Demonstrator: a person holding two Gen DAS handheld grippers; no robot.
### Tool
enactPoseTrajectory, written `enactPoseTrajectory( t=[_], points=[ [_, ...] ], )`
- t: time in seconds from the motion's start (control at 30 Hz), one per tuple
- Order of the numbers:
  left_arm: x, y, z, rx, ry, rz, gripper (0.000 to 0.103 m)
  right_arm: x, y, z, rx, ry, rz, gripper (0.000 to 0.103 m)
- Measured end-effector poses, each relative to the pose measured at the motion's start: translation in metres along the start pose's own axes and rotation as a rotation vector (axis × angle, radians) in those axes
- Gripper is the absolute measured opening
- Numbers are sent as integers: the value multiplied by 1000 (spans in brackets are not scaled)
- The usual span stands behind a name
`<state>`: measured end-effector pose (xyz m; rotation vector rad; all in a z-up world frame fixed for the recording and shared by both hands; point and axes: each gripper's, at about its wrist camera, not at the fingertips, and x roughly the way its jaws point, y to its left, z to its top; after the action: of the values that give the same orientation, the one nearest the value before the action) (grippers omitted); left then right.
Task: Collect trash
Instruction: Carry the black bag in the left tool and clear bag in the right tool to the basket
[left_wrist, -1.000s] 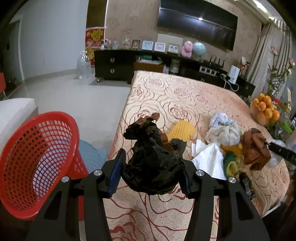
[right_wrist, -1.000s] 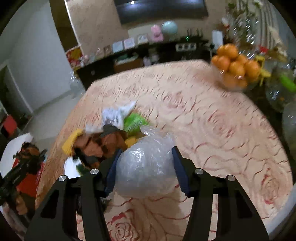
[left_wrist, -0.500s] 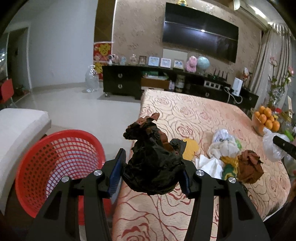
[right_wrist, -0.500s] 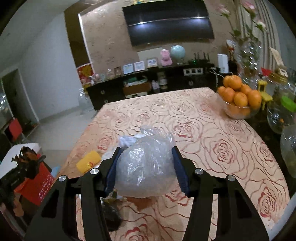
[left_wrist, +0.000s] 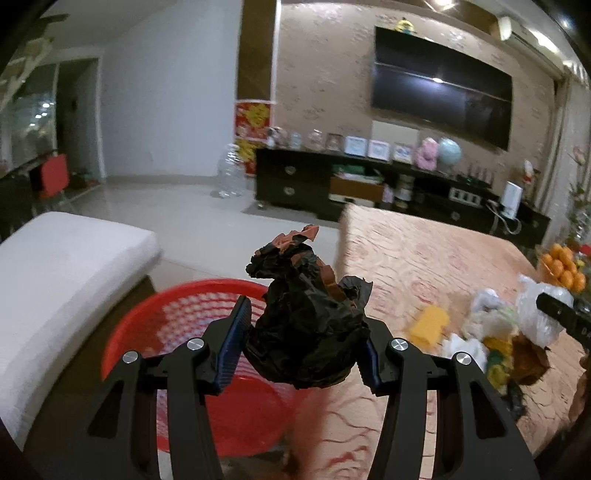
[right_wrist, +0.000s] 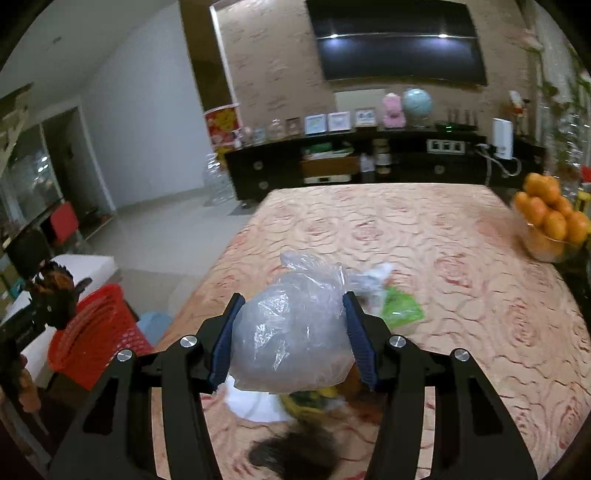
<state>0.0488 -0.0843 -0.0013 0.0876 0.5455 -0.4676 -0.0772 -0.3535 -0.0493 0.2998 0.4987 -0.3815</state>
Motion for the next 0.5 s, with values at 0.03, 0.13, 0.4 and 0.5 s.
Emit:
enactPoseTrajectory(
  t=[0.03, 0.13, 0.4, 0.5],
  points=[
    [-1, 8, 2, -8, -6, 19, 50, 4, 7, 1, -7, 8, 15, 53],
    [-3, 27, 5, -34, -8, 58, 50, 18, 29, 3, -25, 32, 62, 53],
    [-3, 63, 6, -54, -18, 179, 50, 52, 97, 6, -104, 99, 184, 53],
    [1, 76, 3, -69, -7, 206, 50, 63, 123, 11, -129, 113, 225, 53]
  ],
)
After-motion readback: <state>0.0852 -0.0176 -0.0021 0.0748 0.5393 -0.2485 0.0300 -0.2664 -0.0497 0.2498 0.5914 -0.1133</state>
